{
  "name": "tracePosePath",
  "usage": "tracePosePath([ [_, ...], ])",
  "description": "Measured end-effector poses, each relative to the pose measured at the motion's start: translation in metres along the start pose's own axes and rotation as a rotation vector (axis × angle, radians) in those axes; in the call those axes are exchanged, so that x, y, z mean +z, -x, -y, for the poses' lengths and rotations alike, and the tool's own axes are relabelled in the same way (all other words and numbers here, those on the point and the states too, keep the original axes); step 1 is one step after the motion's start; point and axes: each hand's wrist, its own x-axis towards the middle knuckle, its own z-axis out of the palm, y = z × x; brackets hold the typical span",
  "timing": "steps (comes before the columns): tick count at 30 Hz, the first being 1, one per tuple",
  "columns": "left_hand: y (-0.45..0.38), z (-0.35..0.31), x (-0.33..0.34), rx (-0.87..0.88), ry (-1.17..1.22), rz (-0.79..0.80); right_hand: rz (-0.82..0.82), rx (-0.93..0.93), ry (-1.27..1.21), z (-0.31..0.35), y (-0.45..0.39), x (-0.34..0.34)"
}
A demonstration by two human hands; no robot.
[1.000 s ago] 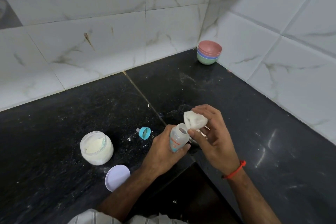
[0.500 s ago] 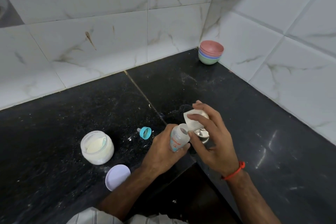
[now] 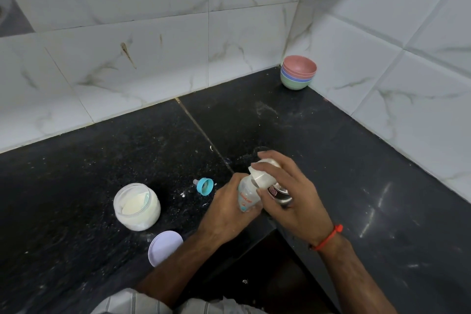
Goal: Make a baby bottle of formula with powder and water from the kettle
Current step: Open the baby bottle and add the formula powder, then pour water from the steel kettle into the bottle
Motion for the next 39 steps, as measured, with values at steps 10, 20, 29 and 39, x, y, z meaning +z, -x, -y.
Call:
tracePosePath([
  [10, 0.012, 0.018, -0.014, 0.187, 0.029, -0.234, -0.353, 0.787, -1.095, -0.017, 0.015, 0.035],
  [20, 0.036, 0.038, -0.040, 0.091, 0.093, -0.391, 0.094, 0.691, -0.307, -0.050, 0.051, 0.121],
  [29, 0.048, 0.037, -0.057, -0.022, 0.093, -0.437, 0.449, 0.591, 0.080, -0.066, 0.046, 0.173],
  [39, 0.052, 0.039, -0.055, -0.048, 0.092, -0.426, -0.186, 0.317, 0.099, -0.047, 0.048, 0.110],
])
